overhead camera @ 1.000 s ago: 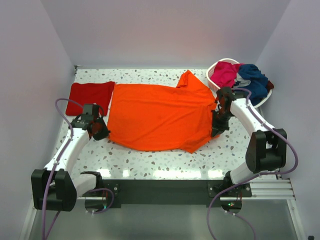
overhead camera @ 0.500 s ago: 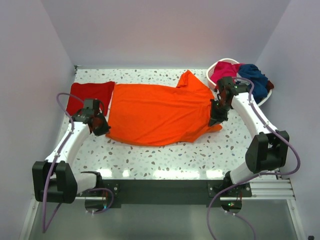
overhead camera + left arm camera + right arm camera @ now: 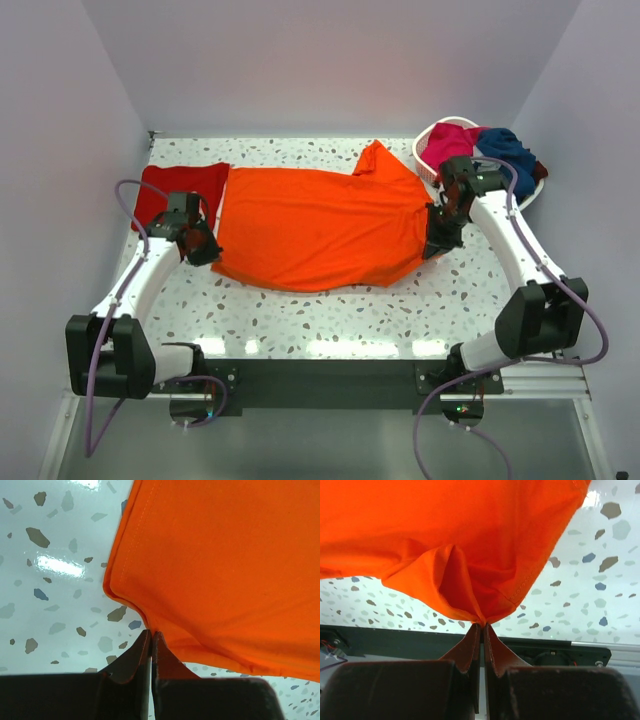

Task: Fold and stack the t-shirts
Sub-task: Fold the tshirt

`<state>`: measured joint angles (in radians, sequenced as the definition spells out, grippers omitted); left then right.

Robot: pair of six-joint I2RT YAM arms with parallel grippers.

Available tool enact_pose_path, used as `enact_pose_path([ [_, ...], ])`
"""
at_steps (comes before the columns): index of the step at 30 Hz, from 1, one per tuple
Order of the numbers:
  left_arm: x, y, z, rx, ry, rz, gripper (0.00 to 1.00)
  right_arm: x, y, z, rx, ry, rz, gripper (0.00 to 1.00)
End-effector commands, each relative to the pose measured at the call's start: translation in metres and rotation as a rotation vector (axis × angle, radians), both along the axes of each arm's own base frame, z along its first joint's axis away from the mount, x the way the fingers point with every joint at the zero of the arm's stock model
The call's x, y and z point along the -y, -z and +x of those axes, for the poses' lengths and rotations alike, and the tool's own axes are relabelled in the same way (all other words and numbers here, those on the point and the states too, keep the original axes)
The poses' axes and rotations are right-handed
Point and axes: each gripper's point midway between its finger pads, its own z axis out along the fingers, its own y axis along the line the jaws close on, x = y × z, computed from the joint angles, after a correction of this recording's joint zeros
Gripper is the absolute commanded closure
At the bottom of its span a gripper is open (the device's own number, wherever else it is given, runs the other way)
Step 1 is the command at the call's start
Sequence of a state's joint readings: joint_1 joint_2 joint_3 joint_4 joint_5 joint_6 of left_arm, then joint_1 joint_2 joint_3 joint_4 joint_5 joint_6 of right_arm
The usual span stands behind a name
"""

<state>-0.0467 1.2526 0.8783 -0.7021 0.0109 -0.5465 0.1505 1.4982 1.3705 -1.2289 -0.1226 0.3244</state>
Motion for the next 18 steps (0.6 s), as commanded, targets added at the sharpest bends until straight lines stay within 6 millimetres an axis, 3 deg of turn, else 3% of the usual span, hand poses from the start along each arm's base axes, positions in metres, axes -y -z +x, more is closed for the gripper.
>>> enact_pose_path([
  [1, 0.002, -0.016, 0.013, 0.058, 0.038, -0.008, 1.00, 0.010, 0.000, -0.028, -0.049, -0.010, -0.042, 1.00],
  [9, 0.007, -0.005, 0.007, 0.041, 0.029, -0.043, 1.00, 0.000, 0.033, -0.030, -0.080, 0.014, 0.012, 1.00],
  [15, 0.007, 0.002, 0.004, 0.026, 0.025, -0.043, 1.00, 0.002, 0.075, -0.040, -0.174, -0.003, -0.003, 0.99],
  [17, 0.006, 0.004, 0.003, 0.020, 0.027, -0.036, 1.00, 0.001, 0.080, -0.043, -0.192, -0.005, 0.003, 0.97],
  [18, 0.005, 0.004, 0.003, 0.020, 0.024, -0.033, 1.00, 0.001, 0.081, -0.042, -0.190, -0.008, 0.002, 0.91],
])
